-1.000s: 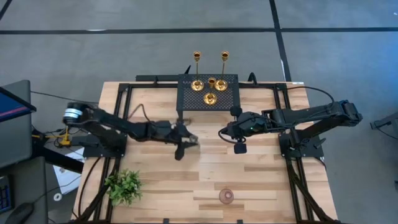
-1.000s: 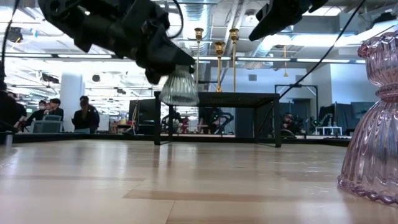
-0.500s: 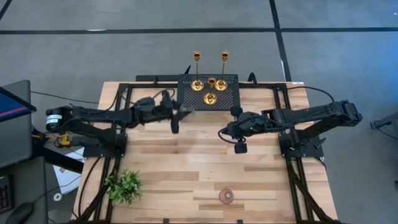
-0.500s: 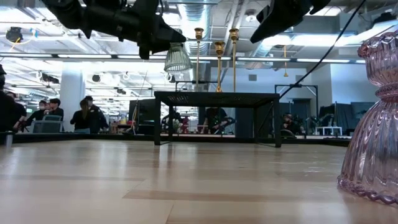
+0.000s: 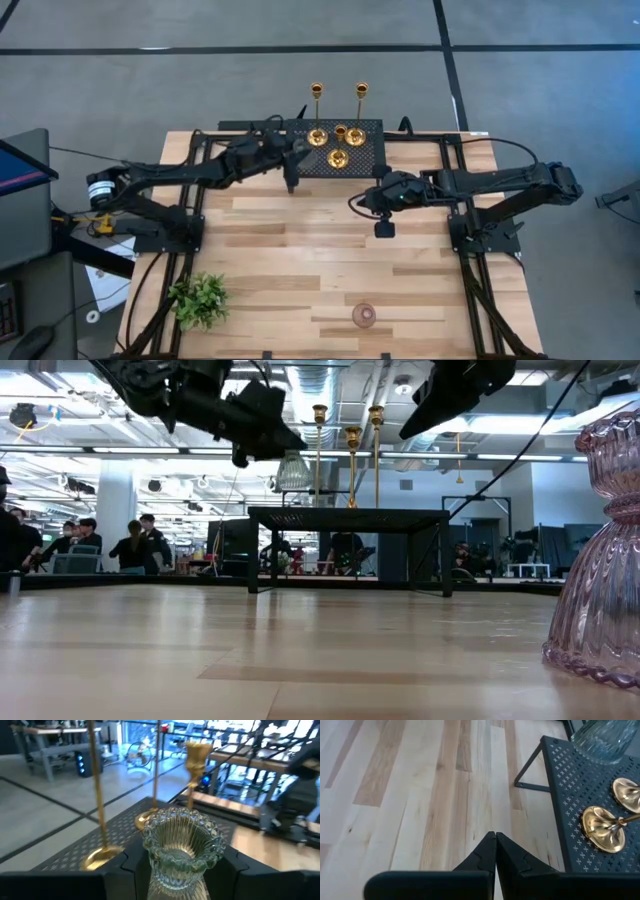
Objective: Pick & Place candle stick holders
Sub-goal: Put the green glass candle holder on the shelf
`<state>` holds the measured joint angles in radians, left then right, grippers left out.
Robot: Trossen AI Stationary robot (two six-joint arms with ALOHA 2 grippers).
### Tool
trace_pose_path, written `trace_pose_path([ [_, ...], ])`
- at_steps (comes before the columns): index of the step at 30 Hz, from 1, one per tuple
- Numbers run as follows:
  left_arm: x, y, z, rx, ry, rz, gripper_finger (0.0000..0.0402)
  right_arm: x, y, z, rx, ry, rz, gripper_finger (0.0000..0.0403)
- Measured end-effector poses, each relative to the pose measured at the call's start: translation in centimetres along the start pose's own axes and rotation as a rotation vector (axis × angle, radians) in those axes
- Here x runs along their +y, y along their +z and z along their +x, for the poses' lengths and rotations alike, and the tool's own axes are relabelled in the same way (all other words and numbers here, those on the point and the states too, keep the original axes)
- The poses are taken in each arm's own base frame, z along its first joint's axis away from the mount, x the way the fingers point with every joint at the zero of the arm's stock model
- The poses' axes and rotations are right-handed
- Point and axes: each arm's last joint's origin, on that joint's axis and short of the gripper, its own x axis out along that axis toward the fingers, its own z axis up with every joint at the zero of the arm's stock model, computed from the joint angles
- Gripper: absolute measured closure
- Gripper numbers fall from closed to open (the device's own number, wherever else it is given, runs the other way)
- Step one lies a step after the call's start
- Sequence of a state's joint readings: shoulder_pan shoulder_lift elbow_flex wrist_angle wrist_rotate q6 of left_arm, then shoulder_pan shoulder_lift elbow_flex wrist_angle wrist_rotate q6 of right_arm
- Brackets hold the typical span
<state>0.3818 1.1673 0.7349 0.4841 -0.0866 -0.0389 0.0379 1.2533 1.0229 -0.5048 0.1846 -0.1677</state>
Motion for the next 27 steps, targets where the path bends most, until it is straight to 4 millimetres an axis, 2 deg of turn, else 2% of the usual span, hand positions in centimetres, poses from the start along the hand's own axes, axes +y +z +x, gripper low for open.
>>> trace_pose_path([
  [6, 0.7, -1.1, 0.8, 0.046, 0.052, 0.001, 0.0261, 0.0, -0.2, 0.0, 0.016, 0.001, -0.002, 0.0403],
  [20, 0.7, -1.6, 1.1, 0.07, 0.055, -0.04, 0.0261, 0.0, -0.2, 0.0, 0.016, 0.001, -0.002, 0.0403],
  [27, 0.8, -2.8, 1.9, 0.108, 0.076, -0.035, 0.0261, 0.0, -0.2, 0.0, 0.016, 0.001, -0.002, 0.0403],
])
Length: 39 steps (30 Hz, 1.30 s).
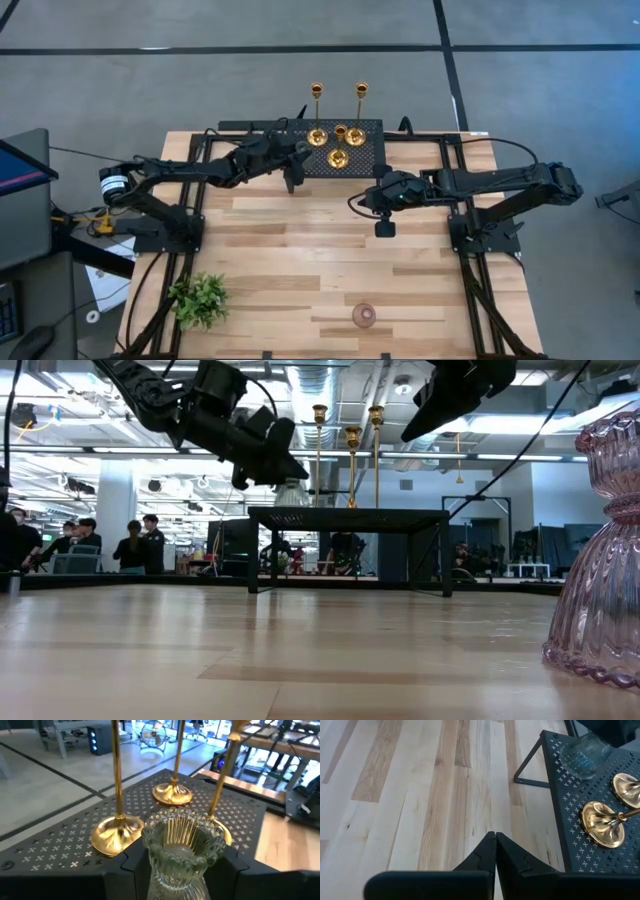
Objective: Pick & Place candle stick holders
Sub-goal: Put the green glass candle holder on the shelf, then put the pink glass candle holder on the shelf
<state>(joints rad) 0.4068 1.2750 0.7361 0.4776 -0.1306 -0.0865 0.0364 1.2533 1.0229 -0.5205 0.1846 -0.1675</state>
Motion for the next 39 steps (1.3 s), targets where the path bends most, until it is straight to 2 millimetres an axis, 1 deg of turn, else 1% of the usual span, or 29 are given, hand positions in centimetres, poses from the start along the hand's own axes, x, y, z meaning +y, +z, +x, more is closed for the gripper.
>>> trace_pose_path([
  [8, 0.05, -0.14, 0.24, -0.001, 0.019, 0.0, 0.0259, 0.02, 0.0, 0.0, 0.0, 0.0, 0.0, 0.0403],
  [16, 0.02, -0.25, 0.28, -0.001, 0.018, -0.001, 0.0229, 0.01, 0.0, 0.0, 0.0, 0.0, 0.0, 0.0403],
  [24, 0.0, -0.05, 0.28, -0.023, 0.016, -0.004, 0.0211, 0.01, 0.02, -0.01, -0.001, 0.0, 0.001, 0.0403],
  [29, -0.01, 0.04, 0.28, -0.032, 0.015, -0.005, 0.0184, 0.01, 0.02, -0.01, -0.001, 0.0, 0.003, 0.0403],
  [39, -0.06, 0.64, 0.24, -0.093, 0.008, -0.04, 0.011, -0.01, 0.01, 0.0, -0.001, -0.001, 0.004, 0.0403],
])
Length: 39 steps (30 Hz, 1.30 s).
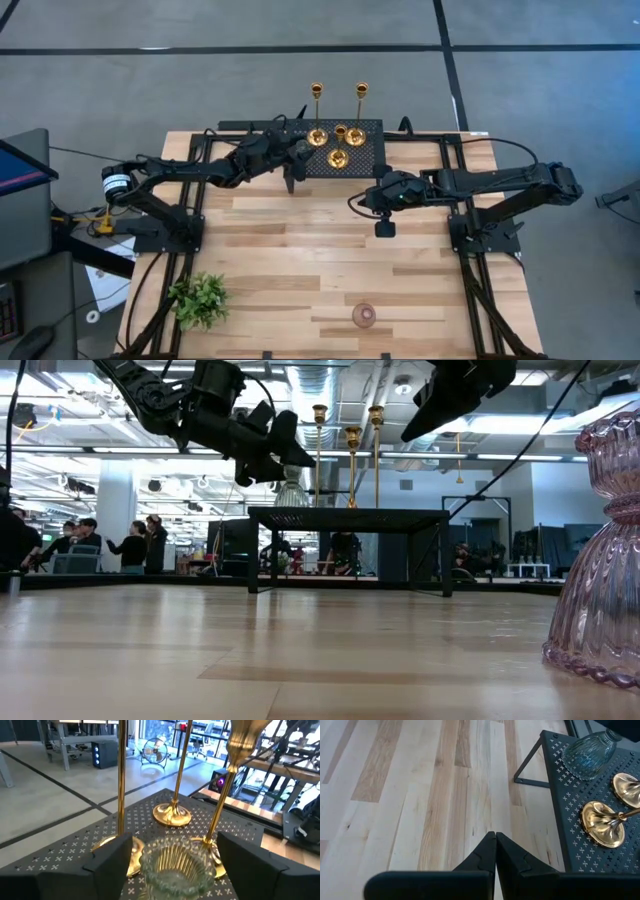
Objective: Pick & Place candle stick holders
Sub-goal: Put the pink glass candle holder on the shelf
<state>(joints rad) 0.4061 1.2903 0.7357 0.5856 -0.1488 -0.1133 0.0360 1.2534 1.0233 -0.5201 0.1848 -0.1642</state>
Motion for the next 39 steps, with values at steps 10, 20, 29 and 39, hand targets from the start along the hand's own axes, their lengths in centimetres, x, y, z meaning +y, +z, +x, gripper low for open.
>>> trace_pose_path([
  [10, -0.1, 1.5, -0.6, -0.098, -0.007, 0.068, 0.0065, 0.0, 0.0, 0.0, 0.0, 0.0, 0.0, 0.0403],
  [20, -1.4, 5.8, -4.7, -0.251, -0.135, 0.048, 0.0093, 0.1, -0.3, 0.0, 0.026, 0.005, -0.006, 0.0403],
  [29, -3.2, 5.4, -5.7, -0.175, -0.367, 0.064, 0.024, 0.0, -1.2, -1.5, 0.015, 0.008, -0.017, 0.0403],
  [39, -3.8, 4.9, -5.6, -0.148, -0.541, 0.08, 0.0394, 0.7, -6.2, -4.0, -0.243, 0.086, 0.068, 0.0403],
])
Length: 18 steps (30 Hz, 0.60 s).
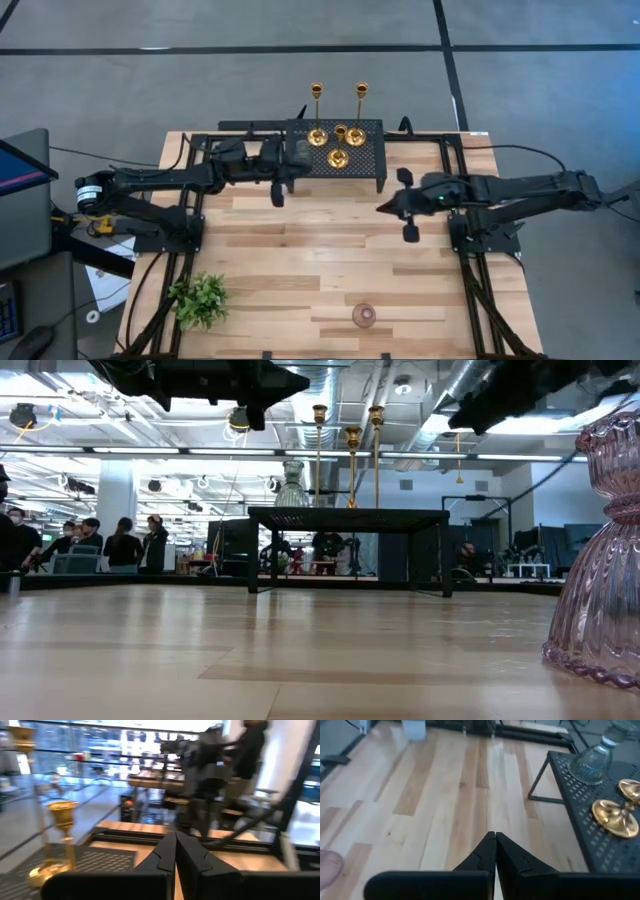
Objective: Pick & Place candle stick holders
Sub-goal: Put the pink glass candle holder on the shelf
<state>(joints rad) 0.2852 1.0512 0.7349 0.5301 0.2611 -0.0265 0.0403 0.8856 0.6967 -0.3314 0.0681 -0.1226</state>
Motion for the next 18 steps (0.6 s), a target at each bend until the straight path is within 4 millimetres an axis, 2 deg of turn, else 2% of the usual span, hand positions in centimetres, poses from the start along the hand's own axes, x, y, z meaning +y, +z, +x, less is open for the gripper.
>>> trace_pose_path([
  [3, -0.3, -0.2, 0.0, 0.005, -0.082, 0.007, 0.0395, 0.4, -1.4, -0.6, -0.07, 0.033, -0.004, 0.0403],
  [9, -1.2, -2.1, -1.2, 0.048, -0.125, 0.028, 0.0397, 1.3, -3.9, -0.7, -0.201, 0.118, -0.022, 0.0403],
  [18, -3.0, -3.9, -3.6, 0.06, -0.188, 0.063, 0.0396, 2.9, -7.2, 0.7, -0.183, 0.2, 0.01, 0.0403],
])
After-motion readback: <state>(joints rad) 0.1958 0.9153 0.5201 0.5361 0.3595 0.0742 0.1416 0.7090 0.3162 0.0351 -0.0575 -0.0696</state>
